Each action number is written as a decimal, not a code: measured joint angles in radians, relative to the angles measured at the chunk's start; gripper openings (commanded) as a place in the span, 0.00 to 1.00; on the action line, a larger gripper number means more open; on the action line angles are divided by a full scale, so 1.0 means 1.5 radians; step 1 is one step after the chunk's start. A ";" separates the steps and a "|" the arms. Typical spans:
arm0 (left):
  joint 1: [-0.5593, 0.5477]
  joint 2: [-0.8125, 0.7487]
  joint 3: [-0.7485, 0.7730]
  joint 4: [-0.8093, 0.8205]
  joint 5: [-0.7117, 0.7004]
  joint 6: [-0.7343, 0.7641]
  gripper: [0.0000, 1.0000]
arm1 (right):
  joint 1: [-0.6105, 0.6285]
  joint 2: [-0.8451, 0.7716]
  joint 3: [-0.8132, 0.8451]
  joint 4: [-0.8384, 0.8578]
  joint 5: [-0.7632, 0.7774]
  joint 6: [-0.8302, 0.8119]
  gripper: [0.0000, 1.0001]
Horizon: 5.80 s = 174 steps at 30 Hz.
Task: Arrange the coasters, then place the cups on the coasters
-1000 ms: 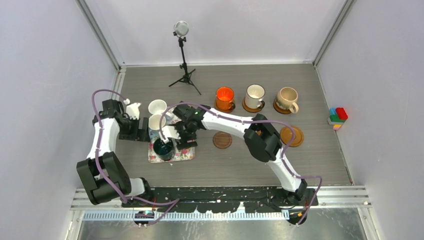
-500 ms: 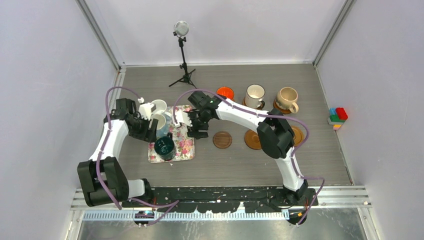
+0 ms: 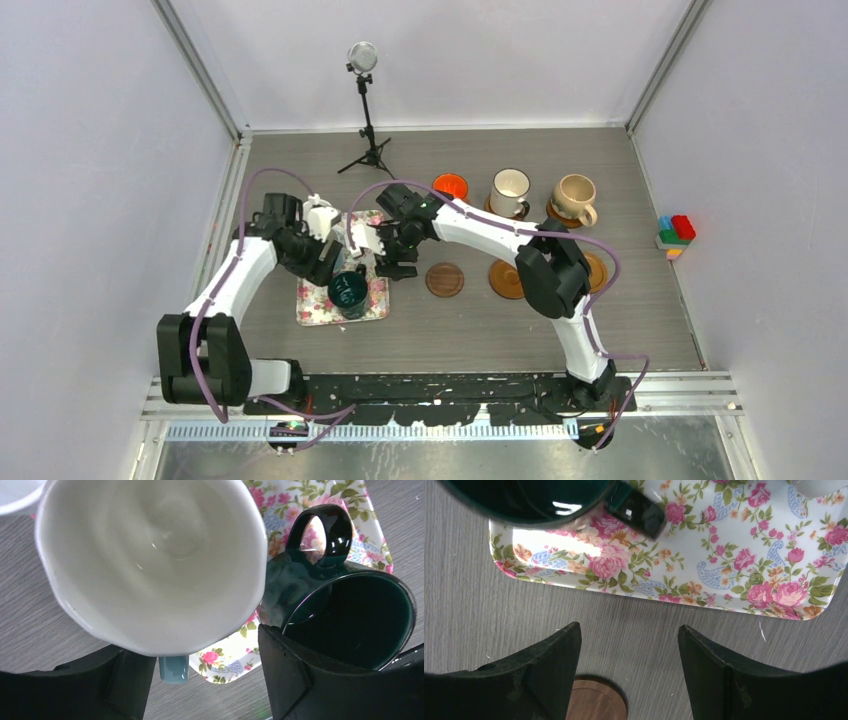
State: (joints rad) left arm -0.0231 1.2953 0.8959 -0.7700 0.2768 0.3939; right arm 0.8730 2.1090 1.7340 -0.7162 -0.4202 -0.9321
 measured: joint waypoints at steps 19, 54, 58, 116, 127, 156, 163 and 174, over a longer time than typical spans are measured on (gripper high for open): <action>0.052 0.055 0.035 0.009 -0.025 -0.042 0.93 | 0.091 0.041 0.106 -0.070 0.035 -0.145 0.75; 0.183 0.010 0.055 -0.005 0.058 -0.073 0.95 | 0.104 0.072 0.020 0.032 0.049 0.051 0.43; 0.184 0.010 0.055 -0.005 0.058 -0.073 0.95 | 0.103 0.069 -0.006 0.067 0.052 0.089 0.26; 0.187 0.003 0.048 -0.004 0.067 -0.066 1.00 | -0.866 -0.582 -0.622 -0.010 0.027 0.170 0.01; 0.187 0.003 0.045 -0.003 0.067 -0.066 1.00 | -0.867 -0.581 -0.712 0.057 0.055 0.156 0.00; 0.187 0.003 0.045 -0.003 0.060 -0.065 1.00 | -0.902 -0.606 -0.751 0.055 0.057 0.101 0.51; 0.187 0.003 0.045 -0.003 0.060 -0.063 1.00 | -0.907 -0.640 -0.751 0.015 0.057 0.091 0.72; 0.187 0.003 0.045 -0.005 0.059 -0.051 1.00 | -0.911 -0.660 -0.656 -0.106 0.047 0.080 0.79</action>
State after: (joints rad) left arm 0.2577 1.2999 0.9638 -0.7769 0.3656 0.3176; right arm -0.4931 1.1187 0.7506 -0.8753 -0.3492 -0.8120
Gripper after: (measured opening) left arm 0.996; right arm 0.786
